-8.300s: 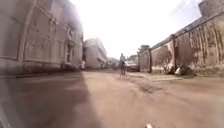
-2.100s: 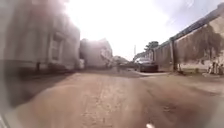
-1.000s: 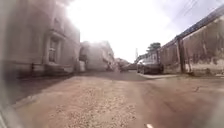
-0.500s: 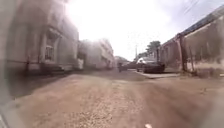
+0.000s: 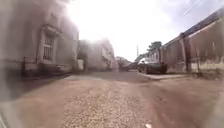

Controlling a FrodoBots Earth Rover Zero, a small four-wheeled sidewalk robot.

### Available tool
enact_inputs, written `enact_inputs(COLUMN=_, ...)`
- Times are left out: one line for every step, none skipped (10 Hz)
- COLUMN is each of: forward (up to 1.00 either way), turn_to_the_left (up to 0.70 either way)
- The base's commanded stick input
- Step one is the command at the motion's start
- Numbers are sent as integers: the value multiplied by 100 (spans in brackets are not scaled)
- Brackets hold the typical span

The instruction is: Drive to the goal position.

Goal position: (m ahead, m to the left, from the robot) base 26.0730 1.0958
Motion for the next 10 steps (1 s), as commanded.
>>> enact_inputs(forward=70, turn_to_the_left=1)
enact_inputs(forward=70, turn_to_the_left=1)
enact_inputs(forward=70, turn_to_the_left=1)
enact_inputs(forward=70, turn_to_the_left=1)
enact_inputs(forward=70, turn_to_the_left=1)
enact_inputs(forward=70, turn_to_the_left=1)
enact_inputs(forward=70, turn_to_the_left=1)
enact_inputs(forward=70, turn_to_the_left=1)
enact_inputs(forward=70, turn_to_the_left=1)
enact_inputs(forward=70, turn_to_the_left=1)
